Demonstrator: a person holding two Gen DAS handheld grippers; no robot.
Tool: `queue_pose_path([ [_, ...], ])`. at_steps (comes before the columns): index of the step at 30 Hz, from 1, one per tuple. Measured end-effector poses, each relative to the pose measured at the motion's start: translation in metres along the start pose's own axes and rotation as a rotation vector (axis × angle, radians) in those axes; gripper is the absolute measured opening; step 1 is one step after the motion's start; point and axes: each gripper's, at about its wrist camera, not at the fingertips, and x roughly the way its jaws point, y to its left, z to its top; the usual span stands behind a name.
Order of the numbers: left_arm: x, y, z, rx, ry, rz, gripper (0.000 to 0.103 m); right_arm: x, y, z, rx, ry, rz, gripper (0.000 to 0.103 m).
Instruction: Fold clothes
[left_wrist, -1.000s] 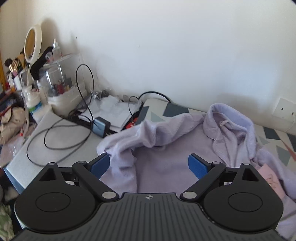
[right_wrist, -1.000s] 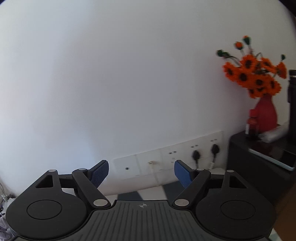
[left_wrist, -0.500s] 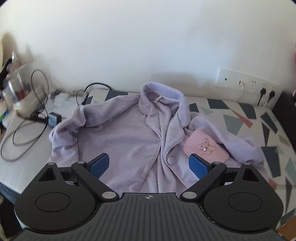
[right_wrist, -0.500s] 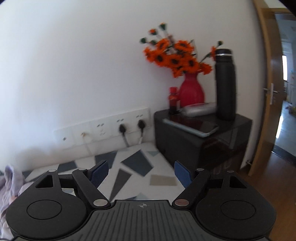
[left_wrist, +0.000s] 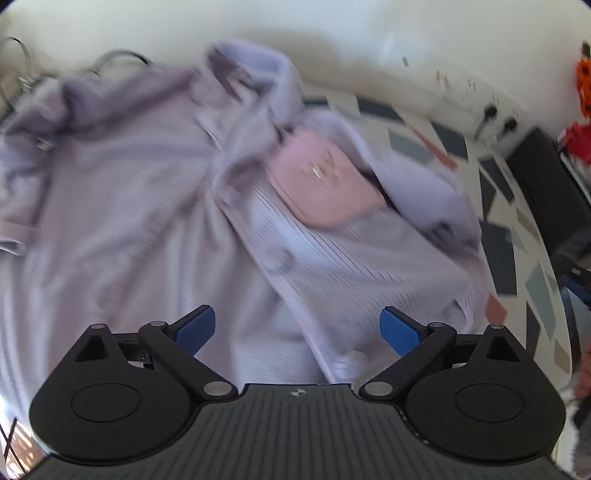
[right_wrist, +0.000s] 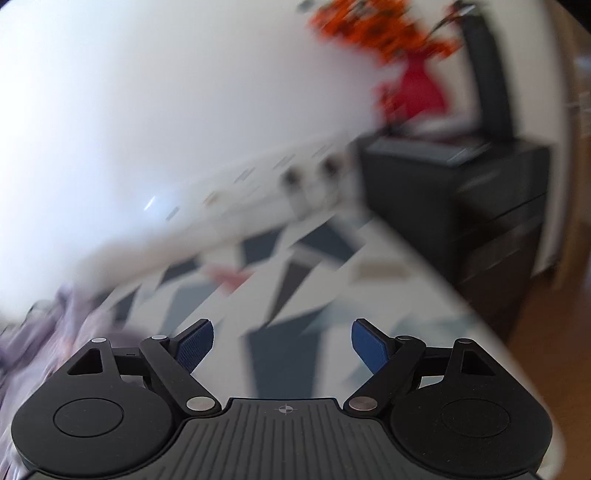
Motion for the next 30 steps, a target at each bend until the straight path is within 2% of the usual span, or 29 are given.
queue_pose_path([
  [2,0.018,-0.013,-0.001,0.031,0.044,0.005,0.098,0.03,0.026,-0.019,-0.041,0.066,0.07,0.081],
  [5,0.032,-0.023,-0.002,0.056,0.067,0.01,0.097,0.069,0.055,-0.035,-0.088,0.15,0.114,0.085],
  [7,0.034,-0.023,-0.001,0.06,0.064,-0.016,0.075,0.086,0.07,-0.043,-0.116,0.182,0.117,0.084],
  [8,0.033,-0.022,0.0,0.063,0.061,-0.027,0.051,0.092,0.077,-0.047,-0.128,0.197,0.118,0.083],
  [9,0.032,-0.021,0.001,0.065,0.055,-0.025,0.035,0.095,0.081,-0.049,-0.133,0.208,0.123,0.077],
  [10,0.029,-0.018,0.003,0.063,0.047,-0.019,0.029,0.097,0.085,-0.05,-0.132,0.217,0.131,0.06],
  [11,0.025,-0.014,0.007,0.049,0.038,-0.02,0.023,0.098,0.088,-0.05,-0.131,0.226,0.139,0.049],
  [12,0.021,-0.009,0.011,0.024,0.028,-0.03,0.02,0.1,0.089,-0.048,-0.124,0.235,0.148,0.026],
  [13,0.015,-0.004,0.016,0.002,0.014,-0.036,0.019,0.101,0.088,-0.043,-0.115,0.23,0.147,0.011],
  [16,-0.015,0.013,0.034,-0.031,-0.079,-0.019,0.017,0.099,0.079,-0.021,-0.089,0.166,0.105,0.01],
  [22,-0.081,0.054,0.088,-0.121,-0.286,-0.008,0.016,0.087,0.035,0.058,0.069,-0.062,-0.083,0.009],
  [25,-0.094,0.065,0.108,-0.13,-0.333,-0.016,0.016,0.084,0.022,0.089,0.117,-0.171,-0.163,0.009],
  [27,-0.09,0.068,0.117,-0.118,-0.337,-0.016,0.016,0.086,0.022,0.103,0.122,-0.225,-0.208,0.009],
  [29,-0.08,0.071,0.126,-0.104,-0.327,-0.013,0.016,0.096,0.024,0.112,0.113,-0.249,-0.248,0.011],
  [30,-0.071,0.072,0.131,-0.091,-0.317,0.002,0.017,0.104,0.025,0.114,0.106,-0.243,-0.27,0.016],
])
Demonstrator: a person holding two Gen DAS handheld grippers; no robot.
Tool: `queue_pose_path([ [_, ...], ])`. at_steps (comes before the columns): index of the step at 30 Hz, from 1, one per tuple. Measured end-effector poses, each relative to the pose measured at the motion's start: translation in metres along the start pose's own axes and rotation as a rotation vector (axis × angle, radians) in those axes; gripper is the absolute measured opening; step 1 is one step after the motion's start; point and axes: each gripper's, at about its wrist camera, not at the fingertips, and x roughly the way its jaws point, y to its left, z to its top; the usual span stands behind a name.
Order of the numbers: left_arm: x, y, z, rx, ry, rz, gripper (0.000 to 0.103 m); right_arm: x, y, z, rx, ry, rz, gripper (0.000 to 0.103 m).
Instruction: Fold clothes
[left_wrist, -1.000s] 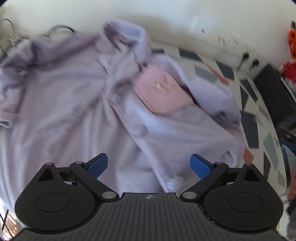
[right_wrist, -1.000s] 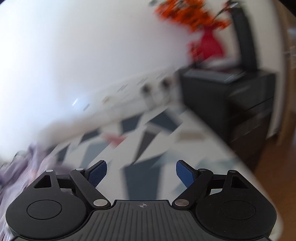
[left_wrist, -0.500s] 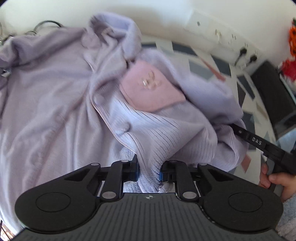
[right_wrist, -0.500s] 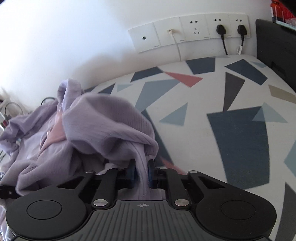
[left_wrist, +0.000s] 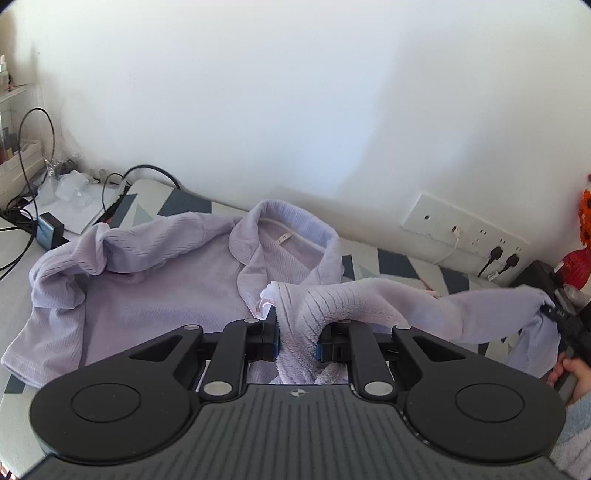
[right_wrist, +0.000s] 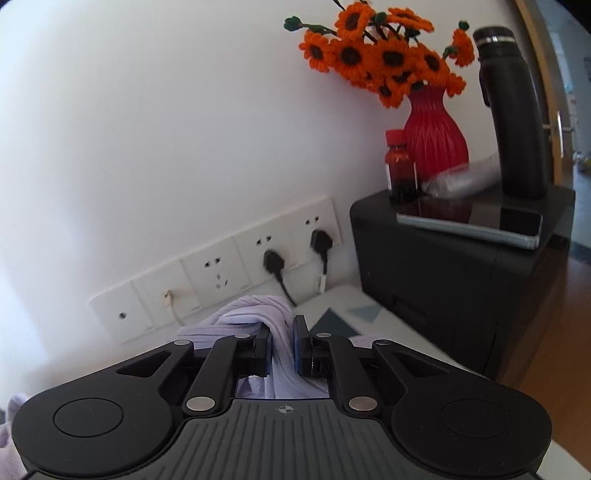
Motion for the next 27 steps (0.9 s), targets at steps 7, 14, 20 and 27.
queue_pose_path([
  [7,0.086,0.027,0.002,-0.021,0.023,0.216,0.035,0.017,0.025,-0.044,-0.088,0.118,0.006,0.055],
  [14,0.091,0.058,-0.006,-0.035,0.056,0.247,0.073,-0.026,0.051,-0.098,-0.238,0.213,0.187,0.057],
  [20,0.055,0.085,-0.015,-0.046,0.07,0.21,0.079,-0.056,0.103,-0.151,-0.485,0.315,0.465,0.057],
  [27,0.013,0.084,-0.045,0.057,0.082,0.197,0.086,-0.056,0.171,-0.197,-0.576,0.423,0.659,0.055],
])
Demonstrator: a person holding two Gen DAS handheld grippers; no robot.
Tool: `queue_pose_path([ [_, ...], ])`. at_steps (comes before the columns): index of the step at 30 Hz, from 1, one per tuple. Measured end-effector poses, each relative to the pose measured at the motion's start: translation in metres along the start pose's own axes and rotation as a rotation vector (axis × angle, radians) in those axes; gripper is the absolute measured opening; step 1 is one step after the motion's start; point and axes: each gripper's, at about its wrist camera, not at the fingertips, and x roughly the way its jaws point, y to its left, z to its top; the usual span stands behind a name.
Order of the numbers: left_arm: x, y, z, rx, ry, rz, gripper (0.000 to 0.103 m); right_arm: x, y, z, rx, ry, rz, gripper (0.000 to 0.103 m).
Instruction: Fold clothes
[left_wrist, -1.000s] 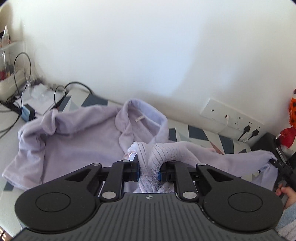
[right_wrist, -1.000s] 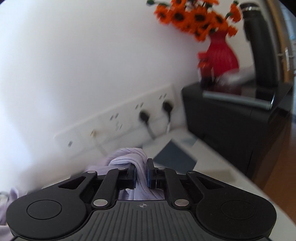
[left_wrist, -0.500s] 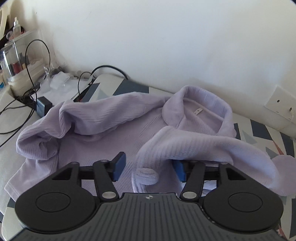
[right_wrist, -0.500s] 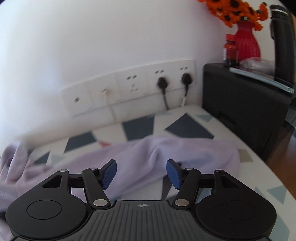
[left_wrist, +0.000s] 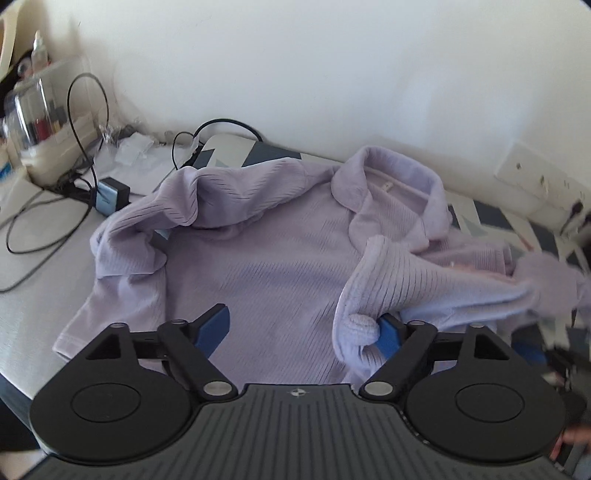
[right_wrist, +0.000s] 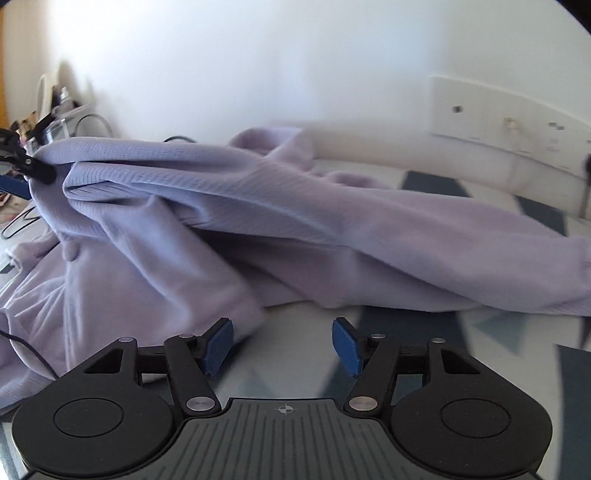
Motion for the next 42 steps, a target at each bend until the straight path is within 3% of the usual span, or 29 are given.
queue_pose_path([
  [2,-0.006,0.003,-0.009,0.021,-0.006,0.011,0.087,0.012,0.009,0.006,0.007,0.012,0.04,0.045],
  [3,-0.008,0.008,-0.011,0.007,-0.001,0.011,0.088,0.015,0.011,0.01,0.021,0.023,0.066,0.026],
  [5,-0.01,0.023,-0.014,-0.05,0.016,0.004,0.088,0.014,0.014,0.019,0.041,0.032,0.107,0.011],
  [7,-0.011,0.04,-0.017,-0.115,0.023,0.012,0.088,0.009,0.016,0.029,0.055,0.029,0.153,0.008],
  [13,-0.018,0.069,-0.027,-0.137,0.032,-0.009,0.088,-0.011,0.018,0.08,0.14,-0.056,0.368,0.007],
  [18,-0.02,0.054,-0.041,-0.013,0.055,-0.104,0.088,0.013,0.039,0.125,0.2,-0.094,0.459,0.007],
  [23,-0.017,0.021,-0.062,0.107,0.08,-0.19,0.09,0.077,0.087,0.146,0.133,0.035,0.457,0.008],
  [30,0.002,-0.028,-0.087,0.298,0.137,-0.256,0.09,0.124,0.128,0.127,-0.005,0.181,0.368,0.01],
  [32,0.006,-0.039,-0.094,0.335,0.155,-0.286,0.09,0.114,0.125,0.127,0.0,0.183,0.387,0.015],
  [36,0.013,-0.059,-0.109,0.413,0.15,-0.275,0.088,0.083,0.106,0.132,0.054,0.146,0.437,0.04],
  [37,0.014,-0.062,-0.111,0.422,0.141,-0.267,0.083,0.071,0.098,0.133,0.078,0.121,0.446,0.052],
  [39,0.014,-0.065,-0.114,0.418,0.126,-0.258,0.043,0.045,0.08,0.133,0.105,0.056,0.429,0.063],
  [40,0.014,-0.065,-0.115,0.407,0.132,-0.259,0.037,0.032,0.071,0.13,0.103,0.013,0.397,0.063],
  [42,0.014,-0.063,-0.117,0.387,0.136,-0.272,0.013,0.005,0.053,0.12,0.086,-0.067,0.314,0.063],
])
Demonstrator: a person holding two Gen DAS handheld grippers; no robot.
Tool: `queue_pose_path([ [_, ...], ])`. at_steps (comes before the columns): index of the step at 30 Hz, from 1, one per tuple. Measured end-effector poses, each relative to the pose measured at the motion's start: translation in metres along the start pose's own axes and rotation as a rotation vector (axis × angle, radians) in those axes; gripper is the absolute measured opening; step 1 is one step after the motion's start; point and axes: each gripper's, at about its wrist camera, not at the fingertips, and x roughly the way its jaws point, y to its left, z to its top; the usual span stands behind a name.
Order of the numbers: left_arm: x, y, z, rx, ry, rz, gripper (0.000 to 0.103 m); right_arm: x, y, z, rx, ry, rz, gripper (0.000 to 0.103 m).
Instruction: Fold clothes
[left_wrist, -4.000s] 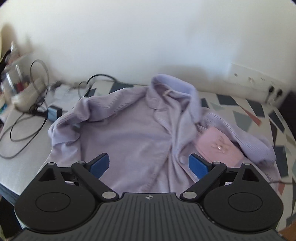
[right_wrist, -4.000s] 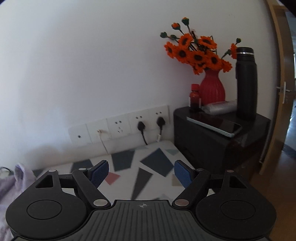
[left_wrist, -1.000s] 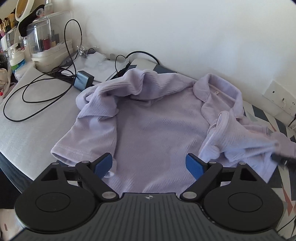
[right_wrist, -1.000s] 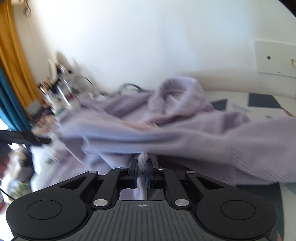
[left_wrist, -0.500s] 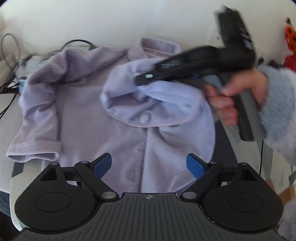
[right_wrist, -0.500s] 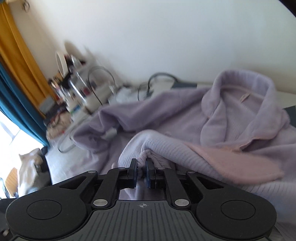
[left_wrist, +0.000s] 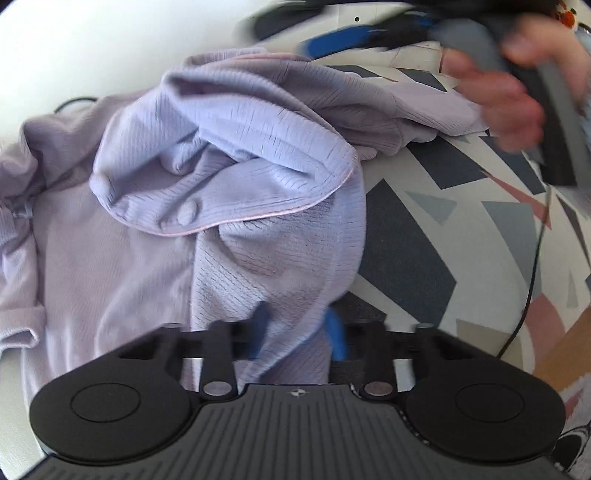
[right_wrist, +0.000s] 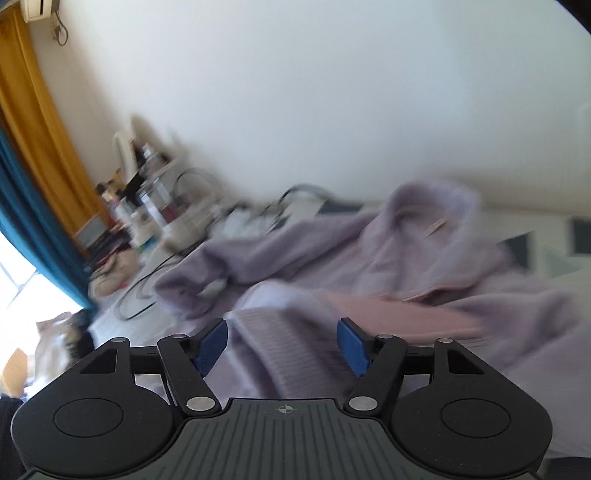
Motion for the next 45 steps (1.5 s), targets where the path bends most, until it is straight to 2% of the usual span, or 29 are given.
queue_pose_path([
  [3,-0.005,0.0,-0.003,0.002,-0.015,-0.002,0.009,-0.029,-0.025,-0.019,0.062,-0.011,-0.07,0.063],
  [6,-0.007,-0.009,-0.002,0.022,-0.019,0.008,0.008,-0.032,-0.044,-0.042,0.129,0.05,-0.089,0.052],
  [7,-0.007,-0.012,-0.001,0.03,-0.021,0.016,0.008,-0.028,-0.044,-0.049,0.123,0.068,-0.087,0.048],
  [10,-0.01,-0.02,-0.002,0.035,-0.021,0.031,0.008,-0.016,-0.038,-0.064,0.114,0.102,-0.055,0.048],
  [13,-0.014,-0.029,-0.003,0.04,-0.019,0.039,0.007,0.001,-0.022,-0.072,0.116,0.116,-0.007,0.048],
  [17,-0.019,-0.047,-0.005,0.049,-0.01,0.021,0.005,0.01,-0.012,-0.075,0.109,0.145,0.012,0.047],
  [18,-0.018,-0.052,-0.006,0.05,-0.001,0.025,0.005,0.009,-0.012,-0.076,0.105,0.153,0.01,0.038],
  [19,-0.018,-0.056,-0.007,0.049,0.004,0.032,0.005,0.007,-0.013,-0.078,0.102,0.163,0.009,0.023],
  [22,-0.022,-0.06,-0.011,0.029,0.001,0.066,0.009,-0.006,-0.02,-0.085,0.096,0.172,-0.014,0.016],
  [24,-0.027,-0.059,-0.014,0.004,-0.009,0.102,0.021,-0.015,-0.026,-0.089,0.106,0.168,-0.017,0.017],
  [25,-0.031,-0.056,-0.016,-0.014,-0.017,0.128,0.024,-0.018,-0.027,-0.09,0.109,0.161,-0.014,0.025],
  [27,-0.038,-0.051,-0.021,-0.053,-0.033,0.176,0.032,-0.024,-0.029,-0.094,0.106,0.151,-0.005,0.035],
  [28,-0.043,-0.046,-0.025,-0.079,-0.04,0.194,0.035,-0.021,-0.027,-0.095,0.089,0.156,-0.008,0.036],
  [30,-0.051,-0.034,-0.034,-0.14,-0.054,0.24,0.052,-0.014,-0.021,-0.098,0.05,0.175,-0.035,0.036],
  [32,-0.055,-0.018,-0.043,-0.215,-0.053,0.281,0.059,-0.006,-0.02,-0.099,0.057,0.171,-0.066,0.036],
  [36,-0.053,0.025,-0.055,-0.34,-0.03,0.287,0.059,0.005,-0.025,-0.097,0.163,0.141,-0.081,0.029],
  [38,-0.051,0.046,-0.058,-0.378,-0.032,0.28,0.059,0.01,-0.022,-0.095,0.179,0.141,-0.082,0.019],
  [39,-0.05,0.055,-0.058,-0.397,-0.033,0.263,0.059,0.011,-0.018,-0.094,0.171,0.143,-0.097,0.008],
  [42,-0.044,0.081,-0.059,-0.465,-0.033,0.197,0.059,0.011,-0.006,-0.093,0.134,0.143,-0.172,0.006],
  [45,-0.038,0.104,-0.057,-0.523,-0.042,0.129,0.059,-0.017,-0.002,-0.092,0.136,0.102,-0.249,0.005],
])
